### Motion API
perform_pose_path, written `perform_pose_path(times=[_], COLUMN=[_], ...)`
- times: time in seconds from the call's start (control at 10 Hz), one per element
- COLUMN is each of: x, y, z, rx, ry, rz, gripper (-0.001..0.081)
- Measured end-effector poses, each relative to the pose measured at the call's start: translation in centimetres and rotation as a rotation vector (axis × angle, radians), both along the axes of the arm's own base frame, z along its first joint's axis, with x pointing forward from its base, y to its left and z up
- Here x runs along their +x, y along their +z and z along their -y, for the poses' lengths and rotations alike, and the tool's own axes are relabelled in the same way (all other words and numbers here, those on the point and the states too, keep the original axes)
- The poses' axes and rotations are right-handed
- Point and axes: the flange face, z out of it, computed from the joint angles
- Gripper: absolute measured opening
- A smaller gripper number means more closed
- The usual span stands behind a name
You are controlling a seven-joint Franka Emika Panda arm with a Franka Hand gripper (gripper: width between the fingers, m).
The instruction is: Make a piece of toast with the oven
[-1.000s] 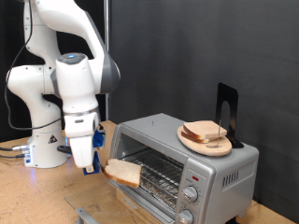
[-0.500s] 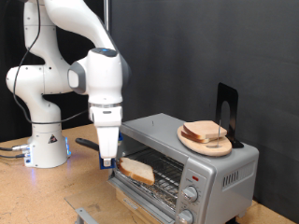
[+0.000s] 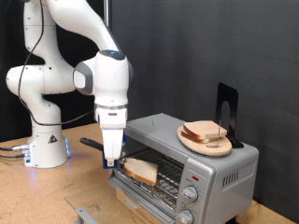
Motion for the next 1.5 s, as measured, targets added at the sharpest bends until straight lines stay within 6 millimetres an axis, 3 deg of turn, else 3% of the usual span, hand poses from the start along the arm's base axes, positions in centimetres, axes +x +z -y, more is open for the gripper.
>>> perform_pose_path(times=[0.5,0.9,1.5], x=[-2.7,-3.2,-2.5], y=[-0.7,0.1,1.4], z=[2.5,3.3,1.2], rx=[0.007,0.041,0.033], ry=[-0.02,-0.014,0.009], rz=[-0.029,0.015,0.049], gripper=[0.04,0.04,0.04])
